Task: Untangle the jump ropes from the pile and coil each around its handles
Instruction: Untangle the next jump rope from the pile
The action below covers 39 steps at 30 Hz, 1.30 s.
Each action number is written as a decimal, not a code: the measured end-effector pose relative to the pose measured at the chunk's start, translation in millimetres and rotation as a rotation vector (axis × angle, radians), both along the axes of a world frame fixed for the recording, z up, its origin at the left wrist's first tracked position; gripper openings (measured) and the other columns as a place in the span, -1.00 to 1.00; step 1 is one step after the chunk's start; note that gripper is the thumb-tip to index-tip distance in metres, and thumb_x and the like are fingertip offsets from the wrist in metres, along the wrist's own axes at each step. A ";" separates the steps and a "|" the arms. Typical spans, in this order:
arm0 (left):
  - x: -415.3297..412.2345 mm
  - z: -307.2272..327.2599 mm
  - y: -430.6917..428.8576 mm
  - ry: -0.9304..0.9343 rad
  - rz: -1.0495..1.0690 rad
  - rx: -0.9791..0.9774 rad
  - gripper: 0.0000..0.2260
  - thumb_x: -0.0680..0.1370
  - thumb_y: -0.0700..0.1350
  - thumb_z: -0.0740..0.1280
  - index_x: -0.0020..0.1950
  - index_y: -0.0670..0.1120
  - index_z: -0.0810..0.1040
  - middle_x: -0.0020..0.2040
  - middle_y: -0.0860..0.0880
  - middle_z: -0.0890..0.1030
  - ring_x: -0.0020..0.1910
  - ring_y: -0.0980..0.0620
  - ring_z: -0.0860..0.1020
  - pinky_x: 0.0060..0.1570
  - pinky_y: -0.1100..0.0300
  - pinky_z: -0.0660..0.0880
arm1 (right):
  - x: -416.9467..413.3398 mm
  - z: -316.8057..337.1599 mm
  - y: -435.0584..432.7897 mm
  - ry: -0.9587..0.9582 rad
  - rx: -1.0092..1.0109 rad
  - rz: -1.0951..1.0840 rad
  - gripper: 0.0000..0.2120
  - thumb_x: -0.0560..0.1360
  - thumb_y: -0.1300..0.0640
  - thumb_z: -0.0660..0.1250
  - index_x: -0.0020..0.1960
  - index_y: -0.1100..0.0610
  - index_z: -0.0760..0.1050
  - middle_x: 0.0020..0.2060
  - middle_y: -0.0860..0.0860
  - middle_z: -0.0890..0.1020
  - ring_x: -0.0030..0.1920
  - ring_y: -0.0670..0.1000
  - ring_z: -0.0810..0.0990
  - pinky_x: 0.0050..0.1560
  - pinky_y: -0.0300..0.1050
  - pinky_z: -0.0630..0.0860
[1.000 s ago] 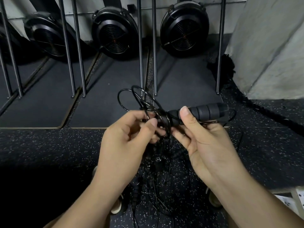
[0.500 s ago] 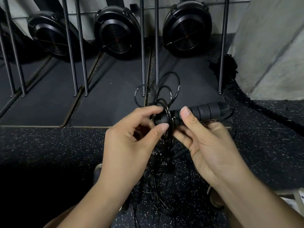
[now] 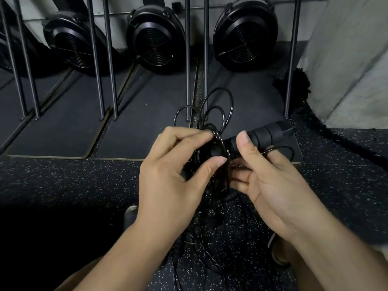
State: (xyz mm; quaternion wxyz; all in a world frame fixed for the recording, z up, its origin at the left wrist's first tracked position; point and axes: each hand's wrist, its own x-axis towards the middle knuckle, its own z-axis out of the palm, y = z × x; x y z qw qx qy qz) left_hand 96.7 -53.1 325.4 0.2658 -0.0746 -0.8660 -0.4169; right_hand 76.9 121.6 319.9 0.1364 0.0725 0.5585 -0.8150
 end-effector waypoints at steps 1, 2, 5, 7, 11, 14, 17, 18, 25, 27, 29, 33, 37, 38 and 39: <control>0.2 -0.1 1.0 -0.010 0.000 0.019 -0.63 0.52 -0.02 0.60 0.30 -0.06 0.71 0.13 0.09 0.60 0.20 0.09 0.61 0.21 0.31 0.49 | 0.6 0.4 -0.6 0.015 0.009 -0.001 -0.67 0.56 -0.15 0.40 0.09 0.10 0.68 0.01 0.10 0.78 0.08 0.15 0.78 0.14 0.07 0.66; 0.6 -0.2 2.3 -0.034 -0.006 0.050 -0.63 0.52 -0.01 0.59 0.30 -0.04 0.71 0.12 0.09 0.59 0.19 0.08 0.61 0.20 0.34 0.48 | 1.0 0.6 -1.2 0.024 0.006 -0.007 -0.70 0.56 -0.15 0.40 0.02 0.08 0.70 -0.05 0.11 0.78 0.02 0.13 0.78 0.06 -0.02 0.67; 2.4 0.8 7.7 -0.145 -0.040 0.180 -0.62 0.52 0.04 0.56 0.33 0.05 0.68 0.15 0.14 0.62 0.26 0.13 0.61 0.21 0.39 0.47 | 1.6 0.3 -1.8 0.014 -0.001 -0.035 -0.63 0.56 -0.17 0.40 0.00 0.15 0.71 -0.11 0.14 0.74 -0.11 0.10 0.74 -0.05 -0.09 0.65; 2.9 0.3 9.4 -0.199 -0.051 0.181 -0.61 0.53 0.11 0.53 0.35 0.09 0.67 0.17 0.19 0.65 0.28 0.18 0.61 0.22 0.38 0.48 | 2.8 -0.4 -3.8 -0.013 -0.002 -0.049 -0.50 0.57 -0.21 0.40 0.13 0.26 0.66 -0.09 0.18 0.71 -0.14 0.09 0.70 -0.04 -0.04 0.63; 3.4 0.6 7.5 -0.225 -0.037 0.128 -0.64 0.52 0.19 0.51 0.27 0.12 0.67 0.11 0.24 0.68 0.23 0.21 0.62 0.21 0.28 0.51 | 3.6 -0.3 -6.5 -0.059 -0.032 -0.079 -0.39 0.58 -0.21 0.42 0.25 0.35 0.59 -0.05 0.20 0.67 -0.19 0.08 0.62 -0.08 0.02 0.56; 3.8 3.3 6.7 -0.178 -0.017 0.047 -0.71 0.51 0.17 0.54 0.16 0.12 0.63 0.05 0.24 0.66 0.18 0.17 0.62 0.13 0.31 0.48 | 3.4 -1.0 -5.5 -0.057 -0.024 -0.079 -0.38 0.58 -0.22 0.42 0.24 0.37 0.57 -0.10 0.17 0.61 -0.25 0.05 0.56 -0.14 0.01 0.47; 2.3 3.5 4.6 -0.112 -0.011 -0.002 -0.74 0.51 0.10 0.58 0.13 0.06 0.69 0.03 0.21 0.66 0.14 0.12 0.64 0.11 0.29 0.51 | 5.1 -0.9 -7.1 -0.064 -0.005 -0.091 -0.25 0.58 -0.25 0.40 0.36 0.44 0.46 -0.09 0.15 0.58 -0.28 0.04 0.54 -0.18 -0.05 0.48; 2.0 2.8 4.2 -0.092 -0.007 -0.015 -0.75 0.51 0.07 0.59 0.12 0.04 0.70 0.03 0.20 0.65 0.13 0.11 0.64 0.11 0.28 0.51 | 5.4 -1.3 -8.2 -0.069 -0.003 -0.098 -0.23 0.58 -0.26 0.40 0.39 0.42 0.44 -0.07 0.15 0.57 -0.29 0.03 0.54 -0.19 -0.06 0.48; 3.3 -11.9 9.2 0.021 -0.045 -0.074 -0.79 0.59 -0.02 0.56 0.20 -0.02 0.73 0.15 0.14 0.66 0.13 0.00 0.64 0.14 0.00 0.57 | 5.3 -0.4 -9.6 -0.090 -0.021 -0.141 -0.33 0.59 -0.25 0.38 0.32 0.35 0.54 -0.10 0.15 0.55 -0.37 -0.02 0.48 -0.35 -0.18 0.47; 4.1 -16.8 11.3 0.018 -0.068 -0.089 -0.71 0.62 -0.01 0.52 0.33 0.00 0.69 0.24 0.12 0.64 0.20 -0.01 0.63 0.19 -0.03 0.56 | 3.4 2.1 -5.6 -0.100 -0.009 -0.148 -0.31 0.59 -0.27 0.38 0.35 0.34 0.54 -0.11 0.15 0.51 -0.40 -0.04 0.43 -0.39 -0.22 0.45; 6.3 -21.2 15.7 0.009 -0.082 -0.104 -0.64 0.65 0.00 0.47 0.45 0.02 0.62 0.33 0.13 0.61 0.27 0.01 0.61 0.22 -0.06 0.56 | 0.5 5.1 -0.6 -0.091 0.044 -0.134 -0.31 0.59 -0.29 0.36 0.33 0.34 0.55 -0.14 0.14 0.52 -0.42 -0.05 0.39 -0.40 -0.23 0.42; 7.4 -26.0 24.4 -0.062 -0.099 -0.120 -0.58 0.70 0.06 0.36 0.57 0.08 0.50 0.40 0.15 0.49 0.31 0.03 0.57 0.26 -0.04 0.56 | -3.1 8.4 5.3 -0.069 0.127 -0.115 -0.50 0.61 -0.28 0.34 0.21 0.16 0.58 -0.21 0.02 0.66 -0.44 -0.05 0.40 -0.39 -0.19 0.37; -0.6 -25.7 24.3 -0.123 -0.103 -0.217 -0.54 0.64 0.11 0.41 0.54 0.09 0.50 0.30 0.14 0.44 0.23 0.01 0.52 0.20 -0.05 0.54 | -0.8 5.2 4.9 -0.079 0.163 -0.083 -0.61 0.61 -0.24 0.36 0.05 0.11 0.55 -0.28 0.01 0.61 -0.45 -0.05 0.40 -0.40 -0.24 0.41; -3.9 -25.2 22.1 -0.112 -0.088 -0.247 -0.54 0.60 0.11 0.47 0.49 0.08 0.55 0.26 0.14 0.46 0.18 0.00 0.51 0.16 -0.07 0.55 | -0.1 2.8 4.4 -0.089 0.166 -0.073 -0.59 0.61 -0.24 0.37 0.05 0.13 0.55 -0.28 0.02 0.61 -0.44 -0.05 0.40 -0.36 -0.22 0.42; -7.2 -24.5 19.3 -0.095 -0.070 -0.277 -0.54 0.55 0.11 0.52 0.43 0.05 0.60 0.21 0.12 0.49 0.13 -0.01 0.50 0.10 -0.09 0.54 | 0.9 0.9 3.4 -0.105 0.177 -0.063 -0.56 0.60 -0.25 0.37 0.07 0.15 0.56 -0.27 0.04 0.60 -0.43 -0.05 0.41 -0.30 -0.18 0.43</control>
